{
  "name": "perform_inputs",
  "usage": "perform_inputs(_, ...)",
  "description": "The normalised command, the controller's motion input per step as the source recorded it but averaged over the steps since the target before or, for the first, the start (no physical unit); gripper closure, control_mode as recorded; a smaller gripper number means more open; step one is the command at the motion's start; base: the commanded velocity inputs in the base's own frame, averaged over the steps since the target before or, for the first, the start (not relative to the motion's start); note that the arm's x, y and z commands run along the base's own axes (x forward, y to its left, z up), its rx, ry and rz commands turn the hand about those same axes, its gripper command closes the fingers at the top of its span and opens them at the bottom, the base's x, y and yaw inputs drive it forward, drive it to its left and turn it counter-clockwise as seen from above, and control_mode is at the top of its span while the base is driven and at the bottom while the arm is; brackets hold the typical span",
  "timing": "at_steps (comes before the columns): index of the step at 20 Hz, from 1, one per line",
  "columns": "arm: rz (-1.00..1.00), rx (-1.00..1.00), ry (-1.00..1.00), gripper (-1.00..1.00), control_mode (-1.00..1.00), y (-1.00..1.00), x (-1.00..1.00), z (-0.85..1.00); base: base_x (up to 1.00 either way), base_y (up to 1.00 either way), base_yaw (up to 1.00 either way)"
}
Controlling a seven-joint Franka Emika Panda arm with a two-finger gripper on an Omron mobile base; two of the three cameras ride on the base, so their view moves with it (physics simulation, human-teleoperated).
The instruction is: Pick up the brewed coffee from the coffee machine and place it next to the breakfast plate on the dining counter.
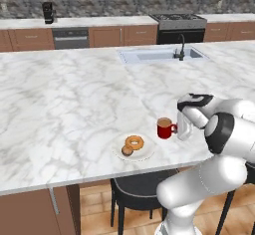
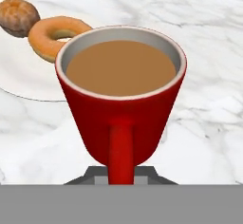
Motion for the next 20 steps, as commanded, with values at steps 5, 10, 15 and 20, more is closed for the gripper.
perform_inputs(5,0.06,0.0,0.0,1.0,-1.0,-0.03,0.57,-0.25,0.0,0.0,0.0)
perform_inputs(10,0.06,-0.01,0.0,-1.0,-1.0,0.0,0.47,-0.24,0.0,0.0,0.0)
perform_inputs(15,0.08,-0.06,0.0,-1.0,-1.0,0.0,0.19,-0.12,0.0,0.0,0.0)
perform_inputs(20,0.12,-0.12,-0.08,-1.0,-1.0,0.0,-0.16,0.16,0.0,0.0,0.0)
